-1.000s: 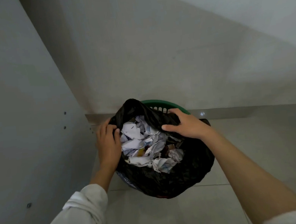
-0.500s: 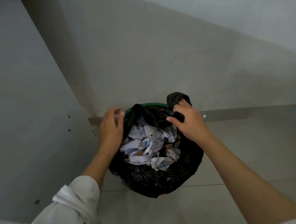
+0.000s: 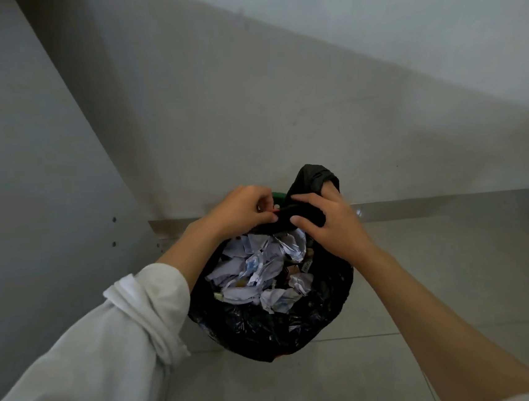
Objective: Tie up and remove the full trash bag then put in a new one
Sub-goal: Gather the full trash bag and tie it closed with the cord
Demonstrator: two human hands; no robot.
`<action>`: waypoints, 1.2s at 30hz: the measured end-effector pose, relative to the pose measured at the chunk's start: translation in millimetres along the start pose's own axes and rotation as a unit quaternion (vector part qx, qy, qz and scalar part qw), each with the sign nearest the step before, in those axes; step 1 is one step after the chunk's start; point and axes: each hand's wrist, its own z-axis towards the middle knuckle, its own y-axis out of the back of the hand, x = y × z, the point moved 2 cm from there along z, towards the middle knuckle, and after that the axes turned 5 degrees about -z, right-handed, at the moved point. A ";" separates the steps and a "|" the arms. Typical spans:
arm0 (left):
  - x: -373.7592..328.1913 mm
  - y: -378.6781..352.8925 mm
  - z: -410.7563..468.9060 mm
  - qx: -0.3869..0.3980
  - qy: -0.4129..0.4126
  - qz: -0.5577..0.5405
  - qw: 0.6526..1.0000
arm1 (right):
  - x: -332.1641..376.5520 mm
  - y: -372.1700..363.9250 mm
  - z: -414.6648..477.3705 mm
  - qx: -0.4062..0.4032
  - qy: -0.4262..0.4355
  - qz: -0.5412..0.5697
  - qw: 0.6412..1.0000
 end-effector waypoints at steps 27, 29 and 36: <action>22.1 67.6 -51.5 -0.183 0.142 -0.414 0.880 | 91.7 -58.9 46.0 0.132 -0.055 0.205 0.968; 39.0 51.5 -56.2 -0.203 0.197 -0.507 0.814 | 75.9 -64.8 35.4 0.210 -0.057 0.161 0.963; 56.3 24.7 -57.3 -0.218 0.216 -0.511 0.803 | 75.9 -64.2 25.5 0.151 -0.023 -0.006 0.988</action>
